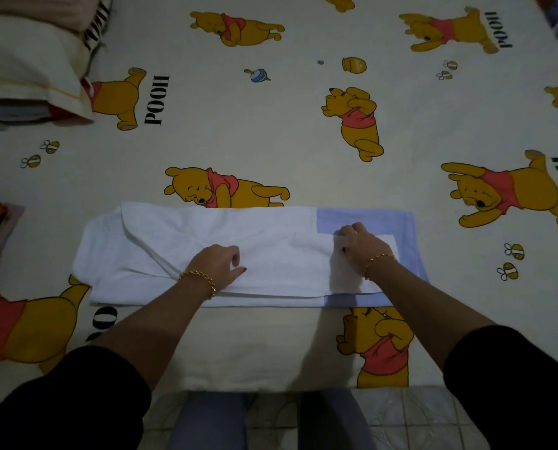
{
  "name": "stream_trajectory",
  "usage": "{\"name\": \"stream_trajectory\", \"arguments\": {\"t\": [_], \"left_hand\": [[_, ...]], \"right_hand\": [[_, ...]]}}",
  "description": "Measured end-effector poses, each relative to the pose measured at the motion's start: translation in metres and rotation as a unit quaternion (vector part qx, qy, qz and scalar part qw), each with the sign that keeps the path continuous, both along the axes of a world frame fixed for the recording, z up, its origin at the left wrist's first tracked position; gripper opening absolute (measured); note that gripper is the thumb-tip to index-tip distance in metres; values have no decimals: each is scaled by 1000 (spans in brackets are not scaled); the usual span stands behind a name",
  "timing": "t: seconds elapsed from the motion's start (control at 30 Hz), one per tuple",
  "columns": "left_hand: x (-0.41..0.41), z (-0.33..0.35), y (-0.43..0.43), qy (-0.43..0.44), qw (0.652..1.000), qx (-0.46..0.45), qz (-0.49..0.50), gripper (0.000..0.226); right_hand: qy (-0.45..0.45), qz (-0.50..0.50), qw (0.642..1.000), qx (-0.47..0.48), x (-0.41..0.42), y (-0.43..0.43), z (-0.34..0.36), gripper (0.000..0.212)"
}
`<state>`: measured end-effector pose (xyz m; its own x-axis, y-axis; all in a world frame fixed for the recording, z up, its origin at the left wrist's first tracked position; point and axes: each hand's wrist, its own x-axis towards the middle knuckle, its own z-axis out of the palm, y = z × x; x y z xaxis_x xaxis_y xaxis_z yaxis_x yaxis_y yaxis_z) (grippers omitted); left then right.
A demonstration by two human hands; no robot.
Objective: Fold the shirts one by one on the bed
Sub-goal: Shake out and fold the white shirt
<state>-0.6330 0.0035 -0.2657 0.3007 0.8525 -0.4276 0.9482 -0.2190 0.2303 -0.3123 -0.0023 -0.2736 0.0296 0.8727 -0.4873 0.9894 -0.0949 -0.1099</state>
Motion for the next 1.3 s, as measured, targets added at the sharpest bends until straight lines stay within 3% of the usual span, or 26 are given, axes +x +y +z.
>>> {"name": "stream_trajectory", "arguments": {"t": [0.1, 0.17, 0.27, 0.33, 0.4, 0.5, 0.6, 0.67, 0.9, 1.03, 1.13, 1.23, 1.3], "left_hand": [[7, 0, 2, -56, 993, 73, 74, 27], [9, -1, 8, -56, 988, 70, 123, 32], [15, -4, 14, -16, 993, 61, 104, 27], [21, 0, 16, -53, 985, 113, 122, 23], [27, 5, 17, -104, 968, 164, 158, 20], [28, 8, 20, -142, 958, 153, 194, 26], [19, 1, 10, -128, 968, 161, 147, 22], [7, -5, 0, -105, 974, 175, 94, 19], [-64, -5, -29, -19, 981, 171, -85, 47], [-94, 0, -21, -8, 968, 216, -125, 20], [-100, 11, -11, 33, 965, 232, -119, 27], [-100, 11, -9, 43, 951, 274, -137, 21], [-99, 4, -15, 28, 955, 256, -146, 20]], "right_hand": [[1, -13, 1000, 5, 0, 3, -5, 29], [0, -20, 1000, 3, 4, 6, -5, 22], [-10, -22, 999, 27, 11, 9, -5, 18], [-5, -57, 994, 95, 14, 8, -4, 16], [14, -95, 982, 162, 14, 8, -3, 20], [26, -123, 978, 169, 10, 6, -3, 41], [11, -90, 986, 141, -6, -6, -7, 53], [21, -28, 990, 138, -25, -16, -8, 44], [90, 175, 969, 151, -109, -42, -8, 44], [81, 220, 965, 118, -150, -35, 3, 33], [69, 211, 966, 130, -165, -27, 6, 17], [39, 216, 960, 175, -170, -22, 5, 30], [32, 238, 959, 151, -168, -24, 0, 34]]}}
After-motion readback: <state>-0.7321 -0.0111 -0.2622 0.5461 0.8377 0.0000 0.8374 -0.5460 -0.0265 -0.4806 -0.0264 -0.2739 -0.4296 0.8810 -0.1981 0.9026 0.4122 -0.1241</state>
